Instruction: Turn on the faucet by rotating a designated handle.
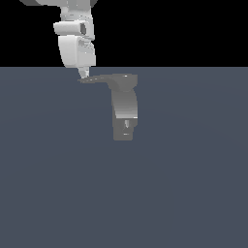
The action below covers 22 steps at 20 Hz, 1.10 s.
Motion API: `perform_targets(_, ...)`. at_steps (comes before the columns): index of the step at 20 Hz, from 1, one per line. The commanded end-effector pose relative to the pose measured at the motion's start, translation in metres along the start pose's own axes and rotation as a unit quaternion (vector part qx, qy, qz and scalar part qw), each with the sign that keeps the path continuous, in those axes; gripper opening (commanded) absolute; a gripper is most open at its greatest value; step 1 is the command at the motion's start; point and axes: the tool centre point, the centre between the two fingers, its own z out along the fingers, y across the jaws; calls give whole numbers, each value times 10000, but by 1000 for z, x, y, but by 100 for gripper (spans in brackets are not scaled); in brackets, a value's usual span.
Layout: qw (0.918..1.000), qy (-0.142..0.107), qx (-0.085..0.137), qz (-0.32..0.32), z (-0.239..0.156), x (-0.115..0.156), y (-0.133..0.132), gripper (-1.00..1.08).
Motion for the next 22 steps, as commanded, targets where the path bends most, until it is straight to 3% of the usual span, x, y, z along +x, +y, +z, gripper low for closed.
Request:
perform_targets(1,10000,1,-19,-25,0,-3,10,-100)
perform_targets(22,10000,-1,-11,-15,0,27,53,-100)
